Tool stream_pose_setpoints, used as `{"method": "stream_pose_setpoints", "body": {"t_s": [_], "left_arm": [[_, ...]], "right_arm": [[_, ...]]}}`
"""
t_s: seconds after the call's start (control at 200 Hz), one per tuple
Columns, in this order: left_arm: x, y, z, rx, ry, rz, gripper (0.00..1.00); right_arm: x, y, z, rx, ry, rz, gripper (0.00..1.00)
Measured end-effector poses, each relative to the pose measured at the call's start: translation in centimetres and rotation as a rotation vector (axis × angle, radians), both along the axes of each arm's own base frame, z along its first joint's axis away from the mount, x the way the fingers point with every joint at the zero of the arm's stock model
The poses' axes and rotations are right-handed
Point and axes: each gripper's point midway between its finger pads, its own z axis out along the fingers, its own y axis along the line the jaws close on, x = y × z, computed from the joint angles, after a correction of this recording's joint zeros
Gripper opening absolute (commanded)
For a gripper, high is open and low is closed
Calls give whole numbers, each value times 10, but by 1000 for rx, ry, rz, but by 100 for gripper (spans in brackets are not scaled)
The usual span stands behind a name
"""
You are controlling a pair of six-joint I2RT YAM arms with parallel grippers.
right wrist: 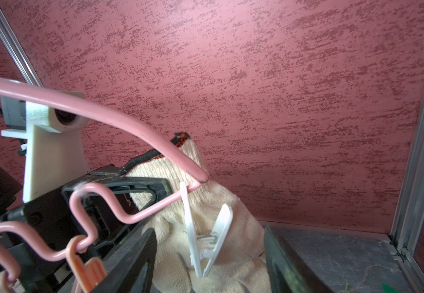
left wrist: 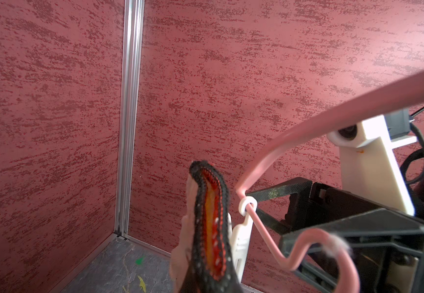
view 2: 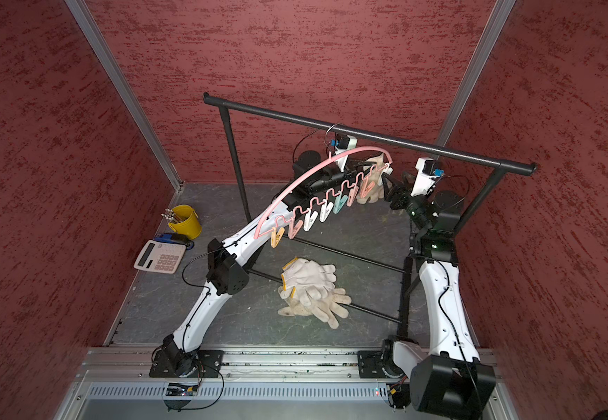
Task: Clip the gloves onto a hanger to dry
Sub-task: Open the clamp at the hanger.
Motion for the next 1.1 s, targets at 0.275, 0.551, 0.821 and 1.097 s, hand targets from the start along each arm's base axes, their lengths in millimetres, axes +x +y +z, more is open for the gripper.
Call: {"method": "stream_pose_setpoints", "body": {"t_s": [0.275,0.551,0.821,1.097], "left_arm": [[0,0,0,1,0,-1,0],[0,0,-1,3,2,-1,0],[0,0,-2,7,2,0,0],[0,-1,-3,12,2,1,0]], "right_arm": [[17,-2,-18,-14,43,6,63],[24,-3,-12,-22,27,8,57],[24,-2,-3,-35,-2,18,47],[23,-1,-2,-48,-8,18,37]]}}
